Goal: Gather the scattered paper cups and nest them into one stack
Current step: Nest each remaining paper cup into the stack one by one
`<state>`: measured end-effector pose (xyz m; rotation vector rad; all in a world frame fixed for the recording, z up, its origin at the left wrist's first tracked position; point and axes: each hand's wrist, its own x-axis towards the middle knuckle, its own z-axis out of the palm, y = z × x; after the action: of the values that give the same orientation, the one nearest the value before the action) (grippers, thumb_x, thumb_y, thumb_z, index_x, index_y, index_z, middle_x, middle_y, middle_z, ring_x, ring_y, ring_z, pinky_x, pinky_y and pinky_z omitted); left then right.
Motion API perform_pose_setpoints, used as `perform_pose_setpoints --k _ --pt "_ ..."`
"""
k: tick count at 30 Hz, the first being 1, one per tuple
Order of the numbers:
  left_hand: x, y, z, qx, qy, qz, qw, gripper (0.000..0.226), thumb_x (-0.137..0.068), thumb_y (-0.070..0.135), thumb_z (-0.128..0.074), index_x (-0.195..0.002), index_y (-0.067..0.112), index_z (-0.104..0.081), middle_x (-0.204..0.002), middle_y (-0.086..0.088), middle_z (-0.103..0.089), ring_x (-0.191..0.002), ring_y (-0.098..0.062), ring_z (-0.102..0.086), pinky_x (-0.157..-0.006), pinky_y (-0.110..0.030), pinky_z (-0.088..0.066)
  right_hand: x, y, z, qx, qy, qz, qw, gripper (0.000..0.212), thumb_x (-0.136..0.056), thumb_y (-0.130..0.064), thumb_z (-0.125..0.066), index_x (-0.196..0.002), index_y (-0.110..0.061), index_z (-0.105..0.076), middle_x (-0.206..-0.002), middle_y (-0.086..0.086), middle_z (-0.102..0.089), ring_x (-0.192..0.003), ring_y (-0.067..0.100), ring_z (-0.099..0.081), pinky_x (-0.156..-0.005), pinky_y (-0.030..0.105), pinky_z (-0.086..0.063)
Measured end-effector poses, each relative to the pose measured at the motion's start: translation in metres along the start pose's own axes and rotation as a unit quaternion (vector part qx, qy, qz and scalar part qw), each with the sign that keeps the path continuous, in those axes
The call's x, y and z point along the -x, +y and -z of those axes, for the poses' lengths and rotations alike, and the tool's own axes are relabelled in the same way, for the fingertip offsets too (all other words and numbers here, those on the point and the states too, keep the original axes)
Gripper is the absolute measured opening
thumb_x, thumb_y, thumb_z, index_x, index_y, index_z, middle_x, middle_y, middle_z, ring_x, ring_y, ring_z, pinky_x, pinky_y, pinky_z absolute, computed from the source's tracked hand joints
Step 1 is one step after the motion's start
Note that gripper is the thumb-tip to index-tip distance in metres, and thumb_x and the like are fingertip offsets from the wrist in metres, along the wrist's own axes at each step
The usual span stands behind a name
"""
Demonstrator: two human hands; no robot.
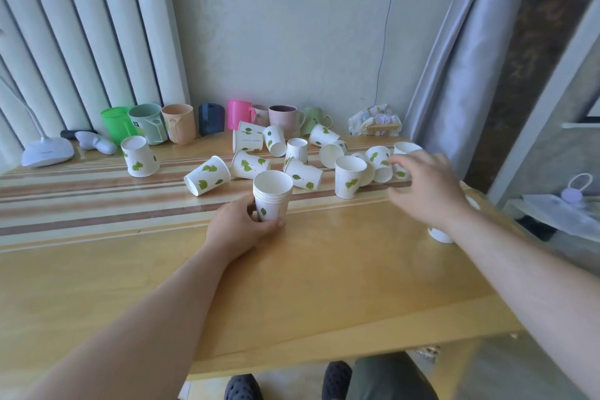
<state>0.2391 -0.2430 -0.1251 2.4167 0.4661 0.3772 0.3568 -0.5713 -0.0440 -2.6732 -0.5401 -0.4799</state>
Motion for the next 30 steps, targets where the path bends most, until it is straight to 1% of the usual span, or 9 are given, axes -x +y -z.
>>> perform_pose_setpoints --k 2,5,10,13,16,19,25,27,30 --pt "0.0 0.001 0.0 -0.002 -0.011 0.004 1.0 0.048 -0.076 0.067 -0.086 -0.108 0.038 -0.068 -0.094 0.023 -0.067 -0.094 -0.012 -0.064 -0.084 -0.038 -0.054 0.003 0.027 0.017 0.045 -0.031 -0.078 0.995 0.07 -0.082 -0.05 -0.081 -0.147 -0.039 -0.06 -0.15 -0.001 -0.056 -0.141 0.038 -0.042 -0.11 0.05 -0.042" --pt "-0.001 0.001 -0.001 -0.012 -0.015 -0.002 1.0 0.061 -0.073 0.072 -0.085 -0.119 0.034 -0.073 -0.104 0.016 -0.07 -0.108 -0.016 -0.064 -0.086 -0.038 -0.053 0.019 0.061 0.016 0.001 -0.071 -0.161 0.984 0.097 -0.075 -0.064 -0.086 -0.159 -0.044 -0.041 -0.163 0.003 -0.042 -0.149 0.04 -0.036 -0.119 0.052 -0.041" --pt "-0.002 0.0 -0.002 -0.015 -0.02 -0.005 1.0 0.064 -0.073 0.075 -0.084 -0.122 0.035 -0.074 -0.103 0.02 -0.066 -0.113 -0.016 -0.064 -0.088 -0.039 -0.053 0.041 0.08 -0.008 -0.253 0.008 -0.275 0.928 0.119 -0.078 -0.036 -0.096 -0.168 -0.043 -0.02 -0.167 0.002 -0.041 -0.151 0.03 -0.044 -0.114 0.045 -0.046" --pt "-0.002 -0.001 -0.003 -0.017 -0.019 -0.007 1.0 0.056 -0.073 0.074 -0.084 -0.115 0.04 -0.072 -0.099 0.023 -0.065 -0.115 -0.017 -0.065 -0.089 -0.039 -0.053 0.044 0.075 -0.023 -0.318 0.058 -0.314 0.893 0.104 -0.077 -0.033 -0.096 -0.16 -0.041 -0.035 -0.149 -0.003 -0.057 -0.135 0.026 -0.057 -0.106 0.043 -0.052" --pt "-0.004 -0.004 -0.004 -0.009 -0.023 -0.006 1.0 0.051 -0.071 0.076 -0.084 -0.107 0.045 -0.067 -0.096 0.027 -0.065 -0.116 -0.016 -0.064 -0.091 -0.041 -0.055 0.043 0.059 -0.034 -0.312 0.054 -0.312 0.896 0.09 -0.078 -0.03 -0.095 -0.152 -0.032 -0.043 -0.141 -0.002 -0.06 -0.125 0.026 -0.06 -0.096 0.039 -0.051" --pt "-0.005 -0.005 -0.005 -0.005 -0.014 -0.004 1.0 0.058 -0.071 0.076 -0.084 -0.114 0.041 -0.072 -0.097 0.025 -0.067 -0.117 -0.015 -0.063 -0.092 -0.042 -0.056 0.036 0.027 -0.045 -0.346 0.031 -0.287 0.893 0.085 -0.078 -0.026 -0.094 -0.147 -0.029 -0.044 -0.136 -0.003 -0.061 -0.117 0.022 -0.061 -0.091 0.038 -0.053" --pt "-0.003 -0.006 -0.005 0.005 0.004 -0.001 1.0 0.053 -0.076 0.07 -0.082 -0.118 0.04 -0.07 -0.102 0.026 -0.07 -0.109 -0.012 -0.064 -0.085 -0.039 -0.056 0.0 -0.077 -0.043 -0.547 0.019 -0.167 0.82 0.063 -0.081 -0.022 -0.093 -0.129 -0.039 -0.056 -0.124 -0.01 -0.068 -0.113 0.012 -0.07 -0.084 0.029 -0.057" --pt "-0.003 -0.006 -0.005 0.002 0.009 -0.004 1.0 0.054 -0.076 0.072 -0.081 -0.117 0.039 -0.07 -0.102 0.025 -0.071 -0.106 -0.013 -0.064 -0.084 -0.039 -0.056 -0.011 -0.11 -0.042 -0.588 0.005 -0.137 0.797 0.065 -0.079 -0.025 -0.095 -0.132 -0.036 -0.059 -0.126 -0.005 -0.07 -0.113 0.015 -0.072 -0.077 0.026 -0.06" --pt "-0.004 -0.007 -0.006 -0.003 0.016 -0.01 1.0 0.054 -0.075 0.073 -0.08 -0.114 0.039 -0.069 -0.099 0.023 -0.072 -0.105 -0.013 -0.064 -0.084 -0.039 -0.057 -0.018 -0.145 -0.048 -0.602 -0.018 -0.103 0.792 0.063 -0.081 -0.02 -0.095 -0.131 -0.027 -0.058 -0.122 -0.005 -0.072 -0.108 0.009 -0.072 -0.079 0.022 -0.057"
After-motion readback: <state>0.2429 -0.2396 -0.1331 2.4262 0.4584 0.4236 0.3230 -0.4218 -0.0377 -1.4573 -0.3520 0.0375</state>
